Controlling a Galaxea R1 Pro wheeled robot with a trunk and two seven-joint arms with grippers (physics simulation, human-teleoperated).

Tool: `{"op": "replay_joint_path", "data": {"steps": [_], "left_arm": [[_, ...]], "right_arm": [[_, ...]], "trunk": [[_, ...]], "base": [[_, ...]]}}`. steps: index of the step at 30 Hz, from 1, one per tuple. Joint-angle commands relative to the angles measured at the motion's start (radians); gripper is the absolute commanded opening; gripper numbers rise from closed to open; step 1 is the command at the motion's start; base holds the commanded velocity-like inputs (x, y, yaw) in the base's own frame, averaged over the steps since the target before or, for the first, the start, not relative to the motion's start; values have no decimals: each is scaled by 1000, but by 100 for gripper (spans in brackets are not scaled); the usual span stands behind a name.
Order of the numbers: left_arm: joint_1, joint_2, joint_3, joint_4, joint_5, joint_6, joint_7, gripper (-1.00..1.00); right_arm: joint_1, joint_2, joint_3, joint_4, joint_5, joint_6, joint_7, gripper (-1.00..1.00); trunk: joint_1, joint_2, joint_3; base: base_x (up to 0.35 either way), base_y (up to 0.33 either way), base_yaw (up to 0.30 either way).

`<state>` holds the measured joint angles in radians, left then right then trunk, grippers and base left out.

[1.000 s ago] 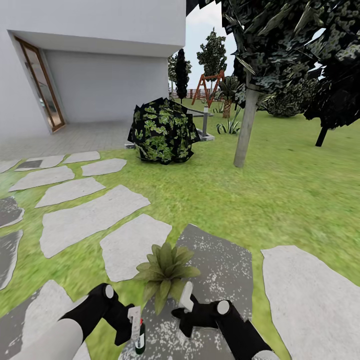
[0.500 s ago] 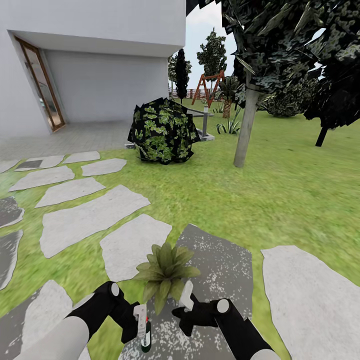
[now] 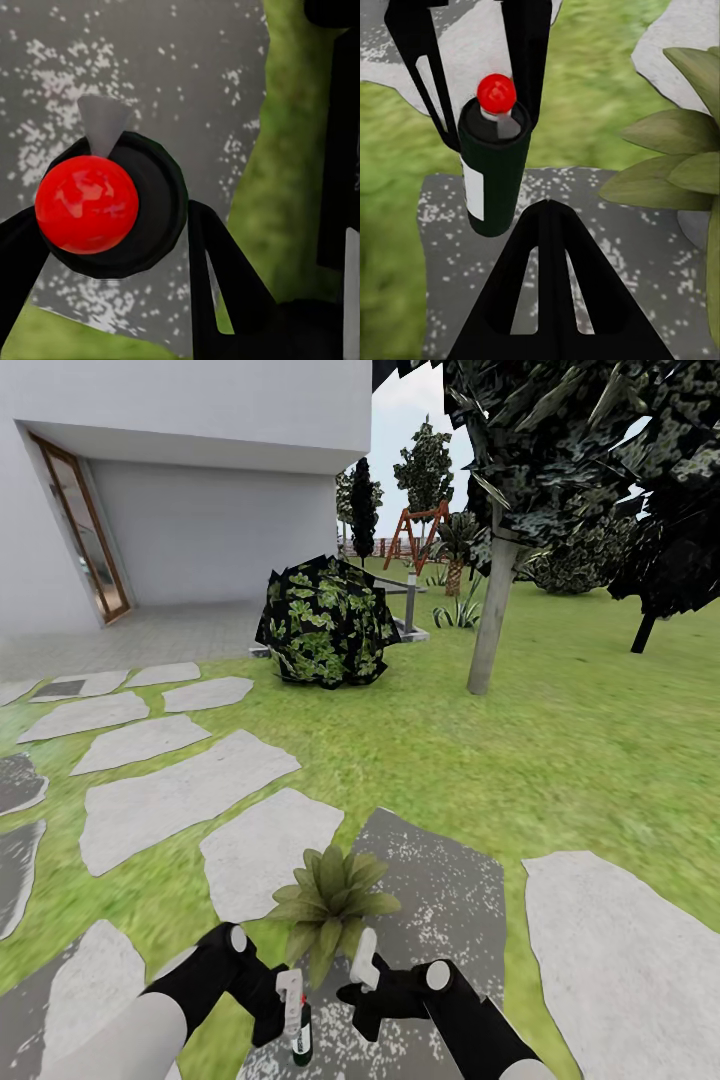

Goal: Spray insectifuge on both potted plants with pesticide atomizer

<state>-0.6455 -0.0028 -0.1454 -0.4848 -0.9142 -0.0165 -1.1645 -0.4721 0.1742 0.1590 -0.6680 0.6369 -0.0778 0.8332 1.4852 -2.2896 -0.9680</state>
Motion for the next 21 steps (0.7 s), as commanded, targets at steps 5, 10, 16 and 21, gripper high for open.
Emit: {"op": "replay_joint_path", "data": {"steps": [5, 10, 16, 21], "left_arm": [[0, -16, -2, -2, -6, 3, 0, -100], [-1, -31, -2, -2, -6, 38, 4, -100], [-5, -40, -2, -2, -6, 43, 7, -100], [-8, -42, -2, -2, -6, 43, 8, -100]], "right_arm": [[0, 0, -1, -1, 9, -8, 1, -100], [0, 0, -1, -1, 10, -8, 1, -100], [0, 0, 0, -1, 9, -8, 1, -100], [0, 0, 0, -1, 9, -8, 1, -100]], "trunk": [[0, 0, -1], [0, 0, -1], [0, 0, -1], [0, 0, -1]], "base": [[0, 0, 0], [0, 0, 0], [0, 0, 0], [0, 0, 0]]}}
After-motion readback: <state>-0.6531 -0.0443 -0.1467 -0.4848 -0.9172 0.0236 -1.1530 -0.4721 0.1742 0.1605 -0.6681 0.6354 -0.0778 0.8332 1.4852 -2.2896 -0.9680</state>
